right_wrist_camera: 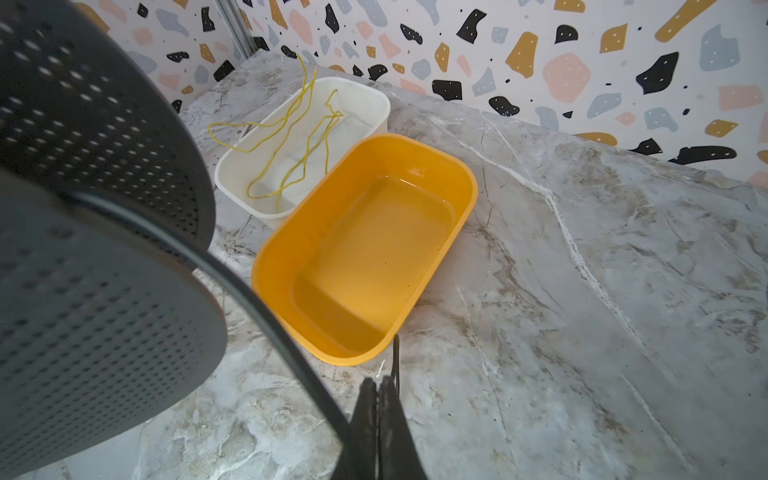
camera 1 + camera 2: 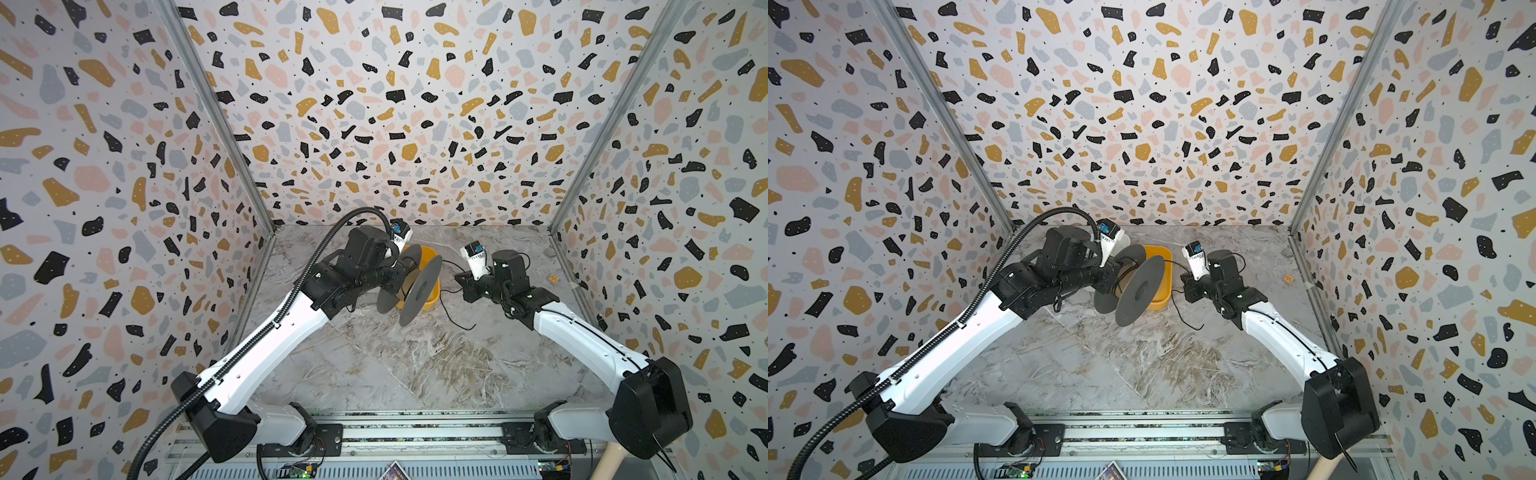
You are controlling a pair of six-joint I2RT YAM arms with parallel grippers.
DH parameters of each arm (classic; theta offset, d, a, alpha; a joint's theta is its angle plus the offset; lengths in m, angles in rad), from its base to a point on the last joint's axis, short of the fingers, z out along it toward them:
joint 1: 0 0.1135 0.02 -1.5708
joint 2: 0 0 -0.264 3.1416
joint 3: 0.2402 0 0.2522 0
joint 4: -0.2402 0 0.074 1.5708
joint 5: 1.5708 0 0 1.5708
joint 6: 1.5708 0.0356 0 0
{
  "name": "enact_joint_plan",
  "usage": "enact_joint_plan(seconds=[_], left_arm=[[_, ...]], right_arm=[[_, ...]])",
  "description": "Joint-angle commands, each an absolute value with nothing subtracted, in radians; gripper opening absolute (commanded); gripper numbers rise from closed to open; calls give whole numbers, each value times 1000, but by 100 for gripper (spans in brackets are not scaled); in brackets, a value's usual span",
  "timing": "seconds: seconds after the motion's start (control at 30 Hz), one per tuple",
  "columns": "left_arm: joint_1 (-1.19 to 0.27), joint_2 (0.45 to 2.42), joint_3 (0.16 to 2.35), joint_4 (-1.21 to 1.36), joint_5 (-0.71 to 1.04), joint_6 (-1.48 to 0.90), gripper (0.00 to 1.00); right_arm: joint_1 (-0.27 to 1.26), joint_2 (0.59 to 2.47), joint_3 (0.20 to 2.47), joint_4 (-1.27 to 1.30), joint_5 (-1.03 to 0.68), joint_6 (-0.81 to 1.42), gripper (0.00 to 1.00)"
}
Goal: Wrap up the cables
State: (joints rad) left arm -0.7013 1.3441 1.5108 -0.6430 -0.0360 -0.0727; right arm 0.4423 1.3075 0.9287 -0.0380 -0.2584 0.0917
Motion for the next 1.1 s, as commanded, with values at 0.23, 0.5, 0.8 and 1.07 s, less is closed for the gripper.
enact_joint_plan(seconds=[0.23,0.5,0.8,1.07], left_arm=[[-615,1367,1622,-448,106,-178,0],[-602,1353,1629,-441,195,-202,0],[-601,1318,1669,-430,243,-209,0],[-600,1302,1667,-395,262,-237,0]], right_arm=[[436,1228,752,169,-367,176,0],[437,1232,692,263,-456,184,20],[436,1184,677,256,-470,199,68],[437,1112,633,260,-471,220,81]])
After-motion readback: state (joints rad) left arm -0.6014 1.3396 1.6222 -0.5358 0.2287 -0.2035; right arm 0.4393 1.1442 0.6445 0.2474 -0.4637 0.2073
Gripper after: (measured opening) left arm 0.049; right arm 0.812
